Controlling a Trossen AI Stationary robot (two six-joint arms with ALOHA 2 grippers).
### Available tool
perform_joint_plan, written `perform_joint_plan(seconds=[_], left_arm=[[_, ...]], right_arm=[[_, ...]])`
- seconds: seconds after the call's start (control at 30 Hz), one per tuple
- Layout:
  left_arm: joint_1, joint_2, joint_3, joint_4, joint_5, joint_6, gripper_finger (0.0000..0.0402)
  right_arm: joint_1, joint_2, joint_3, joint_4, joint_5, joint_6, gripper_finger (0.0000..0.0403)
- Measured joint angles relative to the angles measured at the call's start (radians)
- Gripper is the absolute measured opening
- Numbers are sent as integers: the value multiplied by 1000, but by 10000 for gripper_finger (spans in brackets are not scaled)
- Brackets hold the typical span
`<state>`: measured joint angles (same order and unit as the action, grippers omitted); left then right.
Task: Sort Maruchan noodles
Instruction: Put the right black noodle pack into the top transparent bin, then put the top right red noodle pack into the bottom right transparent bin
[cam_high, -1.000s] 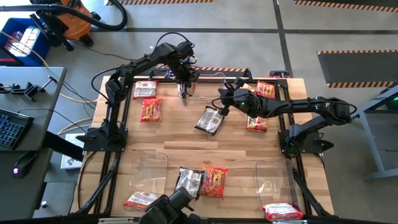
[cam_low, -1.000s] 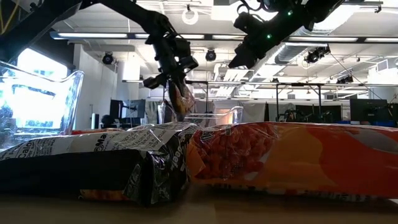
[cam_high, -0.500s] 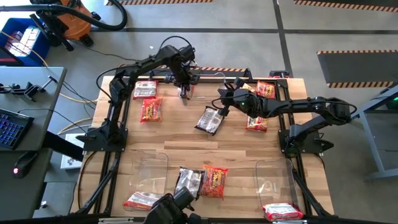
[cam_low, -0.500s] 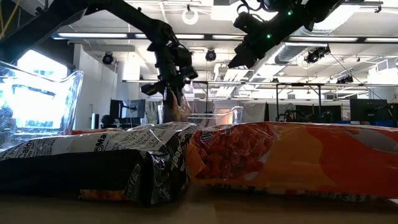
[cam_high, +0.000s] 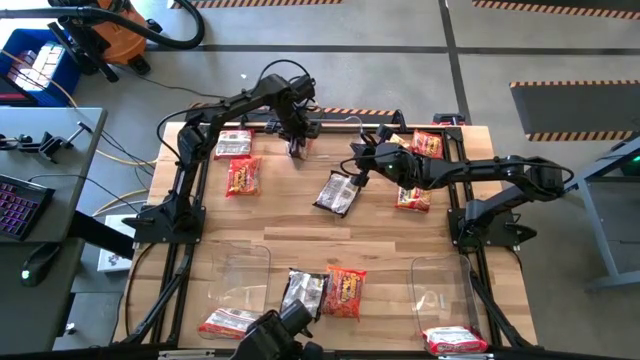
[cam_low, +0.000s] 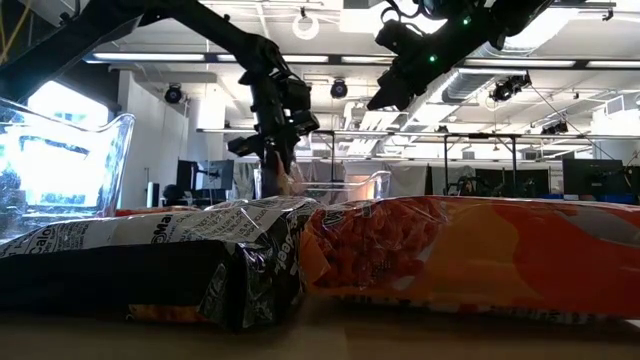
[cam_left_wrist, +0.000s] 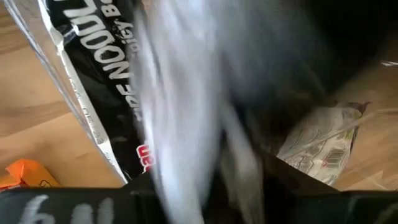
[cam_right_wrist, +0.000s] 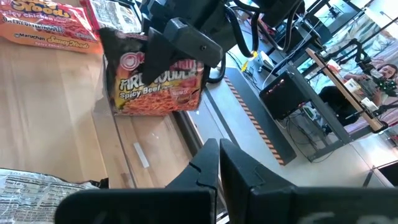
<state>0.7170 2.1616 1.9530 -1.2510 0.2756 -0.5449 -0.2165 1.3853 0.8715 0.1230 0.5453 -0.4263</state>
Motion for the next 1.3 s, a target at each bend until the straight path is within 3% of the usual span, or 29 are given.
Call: perform_joint_plan(seconds=[0.43, 0.83, 0.97, 1.1, 1.3], left_arm=[[-9, 0, 0, 0, -23, 89, 137], [-10, -79, -2, 13, -73, 191, 96], [-20, -139, -2, 16, -115, 246, 82], [-77, -218, -37, 85, -232, 342, 73], [-188, -434, -334, 471, -204, 409, 62]], right_arm=[[0, 0, 0, -16, 0, 4, 0], [0, 0, 0, -29, -15, 2, 0], [0, 0, 0, -28, -58, 1, 0], [-22, 0, -20, 3, -156, 24, 0], [-71, 0, -211, 287, -375, 176, 0]])
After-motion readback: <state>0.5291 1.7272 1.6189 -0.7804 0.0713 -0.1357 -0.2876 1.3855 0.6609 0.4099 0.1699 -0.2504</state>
